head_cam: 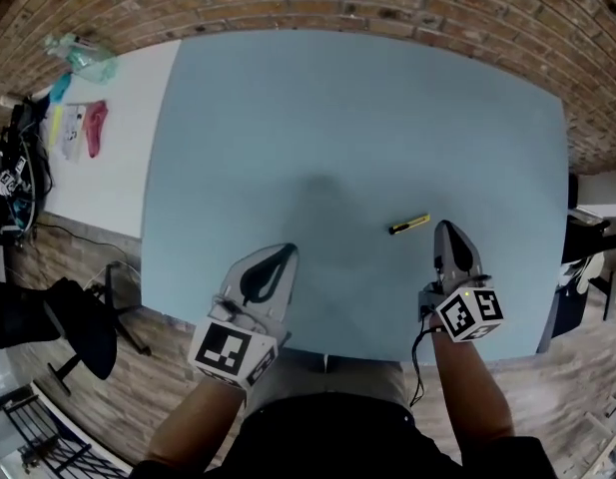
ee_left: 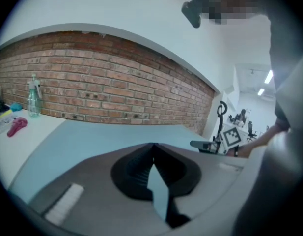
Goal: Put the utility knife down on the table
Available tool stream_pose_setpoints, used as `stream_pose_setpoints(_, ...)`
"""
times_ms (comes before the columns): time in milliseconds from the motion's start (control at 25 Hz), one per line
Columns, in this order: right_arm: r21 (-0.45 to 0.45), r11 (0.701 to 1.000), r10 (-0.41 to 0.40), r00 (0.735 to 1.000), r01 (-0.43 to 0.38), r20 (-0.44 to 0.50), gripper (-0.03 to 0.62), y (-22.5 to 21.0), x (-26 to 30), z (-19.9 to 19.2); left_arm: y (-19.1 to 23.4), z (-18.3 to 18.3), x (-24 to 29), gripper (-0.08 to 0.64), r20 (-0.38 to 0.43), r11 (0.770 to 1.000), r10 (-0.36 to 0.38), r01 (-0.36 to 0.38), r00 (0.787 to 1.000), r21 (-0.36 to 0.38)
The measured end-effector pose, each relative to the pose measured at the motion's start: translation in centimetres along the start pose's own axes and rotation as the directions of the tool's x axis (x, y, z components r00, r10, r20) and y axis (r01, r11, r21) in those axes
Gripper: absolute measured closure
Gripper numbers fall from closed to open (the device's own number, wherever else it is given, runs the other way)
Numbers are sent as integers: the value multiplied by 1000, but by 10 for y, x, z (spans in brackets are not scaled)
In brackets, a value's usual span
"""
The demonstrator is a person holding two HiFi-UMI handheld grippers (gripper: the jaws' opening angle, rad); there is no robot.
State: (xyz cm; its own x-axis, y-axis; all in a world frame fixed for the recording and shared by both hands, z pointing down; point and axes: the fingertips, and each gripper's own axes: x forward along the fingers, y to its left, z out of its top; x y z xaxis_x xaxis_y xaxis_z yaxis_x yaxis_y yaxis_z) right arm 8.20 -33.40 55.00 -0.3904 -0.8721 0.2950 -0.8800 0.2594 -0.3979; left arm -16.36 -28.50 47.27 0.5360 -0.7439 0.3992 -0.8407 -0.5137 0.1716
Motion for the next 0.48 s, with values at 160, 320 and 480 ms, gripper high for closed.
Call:
stream_pose_setpoints(160, 37, 998, 47, 999, -47, -9, 591, 17, -6, 1, -5, 16, -22, 558, 17, 999, 43, -43, 999, 7)
stream_pose_setpoints(320, 32, 996, 80, 997, -79, -24, 591, 28, -11, -4, -11, 24, -46, 558, 6, 997, 67, -67, 998, 30)
stream_pose_setpoints(480, 70, 995, 76, 997, -74, -30, 591, 38, -22, -8, -11, 19, -77, 558, -31, 996, 85, -85, 996, 7)
